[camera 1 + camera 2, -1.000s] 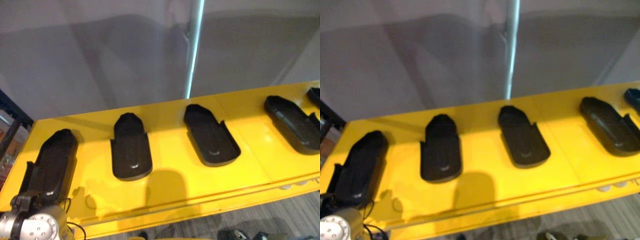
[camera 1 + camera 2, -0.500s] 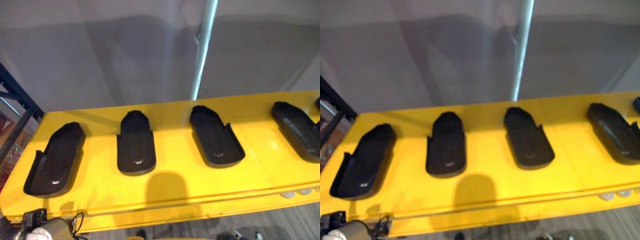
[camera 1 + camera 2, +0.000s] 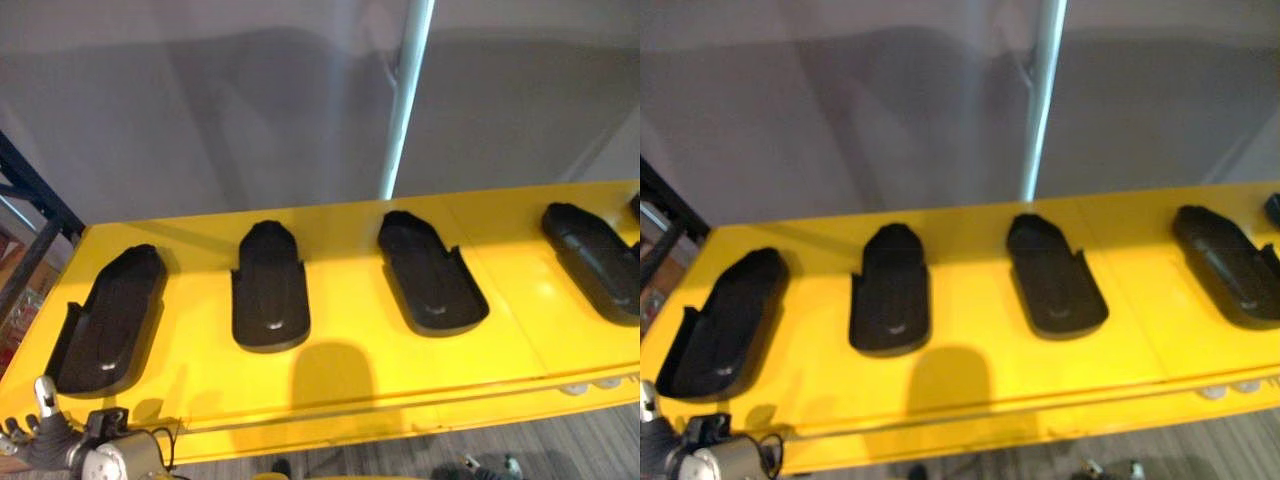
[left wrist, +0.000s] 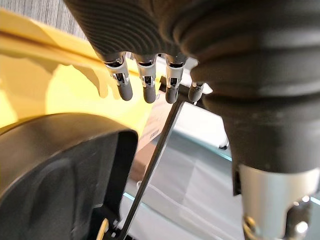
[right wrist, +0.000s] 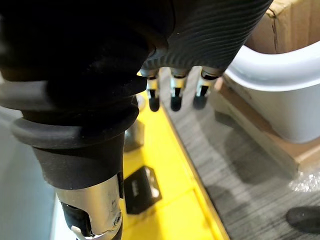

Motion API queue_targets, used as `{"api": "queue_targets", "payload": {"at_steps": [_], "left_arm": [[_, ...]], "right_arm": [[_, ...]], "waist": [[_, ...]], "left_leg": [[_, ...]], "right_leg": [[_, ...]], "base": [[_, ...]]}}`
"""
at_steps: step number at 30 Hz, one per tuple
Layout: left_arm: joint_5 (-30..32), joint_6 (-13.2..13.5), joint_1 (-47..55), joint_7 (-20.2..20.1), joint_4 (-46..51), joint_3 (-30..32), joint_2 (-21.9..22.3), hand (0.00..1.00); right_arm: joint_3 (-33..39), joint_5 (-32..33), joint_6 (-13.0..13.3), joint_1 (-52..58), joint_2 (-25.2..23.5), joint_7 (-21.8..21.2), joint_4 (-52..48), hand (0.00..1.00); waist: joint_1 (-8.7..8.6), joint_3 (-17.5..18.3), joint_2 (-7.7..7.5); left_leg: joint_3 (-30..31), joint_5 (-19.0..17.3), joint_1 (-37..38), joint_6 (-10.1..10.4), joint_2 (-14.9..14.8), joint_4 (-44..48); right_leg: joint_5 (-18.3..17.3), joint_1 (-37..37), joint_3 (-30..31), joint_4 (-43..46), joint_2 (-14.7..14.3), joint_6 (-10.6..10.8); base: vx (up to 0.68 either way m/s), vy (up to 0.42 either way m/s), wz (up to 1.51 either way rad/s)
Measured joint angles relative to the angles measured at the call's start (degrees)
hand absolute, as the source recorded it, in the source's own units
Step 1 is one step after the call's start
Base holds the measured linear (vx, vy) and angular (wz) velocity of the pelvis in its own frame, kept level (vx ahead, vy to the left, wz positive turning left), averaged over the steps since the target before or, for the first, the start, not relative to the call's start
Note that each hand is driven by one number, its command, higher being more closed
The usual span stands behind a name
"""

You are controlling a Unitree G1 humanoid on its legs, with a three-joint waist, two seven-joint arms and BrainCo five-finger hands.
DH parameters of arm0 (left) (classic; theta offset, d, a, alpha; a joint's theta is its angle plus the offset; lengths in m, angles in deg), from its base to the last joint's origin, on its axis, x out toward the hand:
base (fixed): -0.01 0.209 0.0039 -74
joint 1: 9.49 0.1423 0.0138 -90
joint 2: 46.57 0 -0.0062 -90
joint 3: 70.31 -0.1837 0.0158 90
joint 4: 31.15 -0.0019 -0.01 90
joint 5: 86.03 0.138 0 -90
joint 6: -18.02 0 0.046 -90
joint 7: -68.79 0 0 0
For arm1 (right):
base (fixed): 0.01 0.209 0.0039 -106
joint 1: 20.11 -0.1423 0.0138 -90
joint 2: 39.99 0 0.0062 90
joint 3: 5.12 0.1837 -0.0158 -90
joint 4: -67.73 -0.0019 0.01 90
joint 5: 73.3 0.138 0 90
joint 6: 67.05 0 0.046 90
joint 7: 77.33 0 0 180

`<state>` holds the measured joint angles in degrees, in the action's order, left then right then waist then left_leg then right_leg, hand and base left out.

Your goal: Walk over and take plastic housings, then place them on the shelf

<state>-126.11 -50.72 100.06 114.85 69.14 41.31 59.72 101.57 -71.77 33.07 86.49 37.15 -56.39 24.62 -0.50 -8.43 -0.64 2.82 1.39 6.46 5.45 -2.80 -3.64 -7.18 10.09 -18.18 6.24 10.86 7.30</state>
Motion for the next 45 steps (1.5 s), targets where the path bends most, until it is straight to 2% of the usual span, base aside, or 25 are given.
{"api": "queue_targets", "payload": {"at_steps": [6, 19, 45], "left_arm": [[0.07, 2.14, -0.52, 0.52, -0.32, -0.58, 0.04, 0.0], [0.57, 2.38, -2.19, 4.97, -2.99, -1.71, -0.04, 0.0], [2.97, 2.79, -4.5, 5.16, -8.07, -1.3, -1.03, 0.0]], "right_arm": [[-0.87, -0.02, 0.0, 0.38, 0.01, -0.02, 0.0, 0.0], [-0.99, -0.03, 0.0, 0.4, 0.02, -0.07, -0.02, 0.0], [-0.98, -0.27, -0.55, 0.64, 0.26, -0.87, -0.51, 0.0]], "waist": [[-0.22, 0.28, -0.3], [-0.28, 0.65, -0.73], [-0.49, 0.53, -0.96]], "left_leg": [[-0.5, 0.0, 0.52, -0.01, -0.01, -0.54], [-1.46, -0.01, 0.79, -0.01, -0.01, -0.8], [-3.15, -0.09, 1.54, -0.1, -0.01, -0.87]], "right_leg": [[0.1, -0.03, 0.83, -0.75, -0.04, 0.12], [0.69, 0.1, 1.25, -1.14, -0.06, 0.1], [1.48, 0.04, 2.95, -1.88, -0.12, 0.14]], "base": [[-0.01, 0.003, -0.05], [-0.01, 0.0, -0.02], [-0.02, 0.002, -0.03]]}}
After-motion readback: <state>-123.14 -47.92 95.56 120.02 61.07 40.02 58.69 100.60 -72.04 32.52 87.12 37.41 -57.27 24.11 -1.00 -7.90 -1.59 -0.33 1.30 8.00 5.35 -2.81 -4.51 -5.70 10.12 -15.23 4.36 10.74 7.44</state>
